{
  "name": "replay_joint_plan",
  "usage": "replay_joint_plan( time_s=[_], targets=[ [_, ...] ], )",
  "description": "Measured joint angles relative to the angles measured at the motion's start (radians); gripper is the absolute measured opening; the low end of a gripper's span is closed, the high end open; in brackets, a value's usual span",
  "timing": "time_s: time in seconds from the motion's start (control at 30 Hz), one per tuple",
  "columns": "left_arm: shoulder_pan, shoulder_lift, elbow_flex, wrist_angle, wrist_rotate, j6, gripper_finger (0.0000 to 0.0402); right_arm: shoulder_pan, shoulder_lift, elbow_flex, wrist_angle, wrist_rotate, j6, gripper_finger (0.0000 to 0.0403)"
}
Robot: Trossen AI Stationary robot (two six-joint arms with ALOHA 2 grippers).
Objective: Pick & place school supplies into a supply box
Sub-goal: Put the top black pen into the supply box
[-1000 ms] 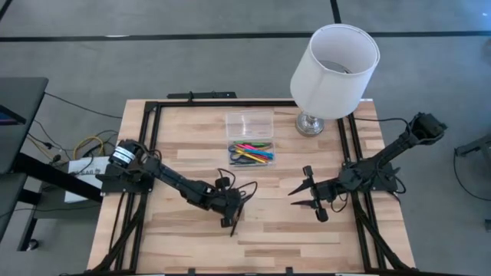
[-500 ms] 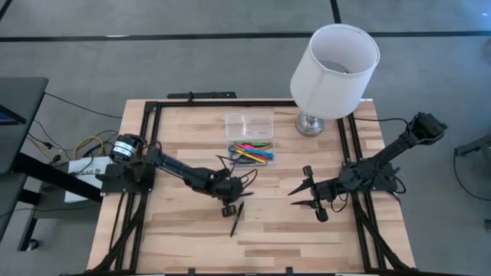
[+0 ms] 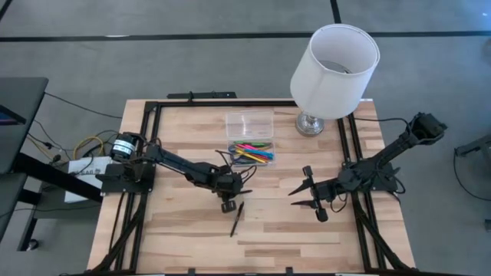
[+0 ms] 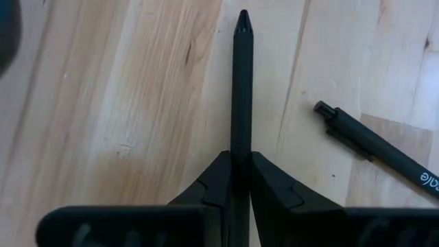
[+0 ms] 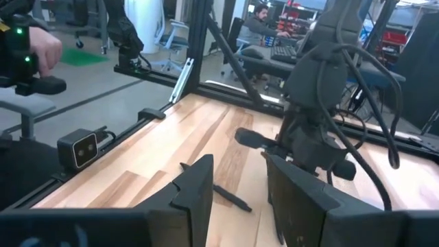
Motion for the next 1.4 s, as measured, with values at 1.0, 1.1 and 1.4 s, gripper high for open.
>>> replay_joint_plan(
  time_s=[1.0, 1.1, 1.4],
  targets=[
    [-0.006, 0.000, 0.049, -0.154, 0.074, 0.078, 0.0046, 0.000, 0.000, 0.000, -0.032, 0.000, 0.062, 0.0134],
    [-0.007, 0.003, 0.085, -0.269, 0.074, 0.104, 0.0047, 0.000, 0.000, 0.000, -0.032, 0.000, 0.062, 0.0134],
    [-0.009, 0.011, 0.129, -0.431, 0.037, 0.116, 0.0037, 0.000, 0.000, 0.000, -0.037, 0.000, 0.062, 0.0134]
  ],
)
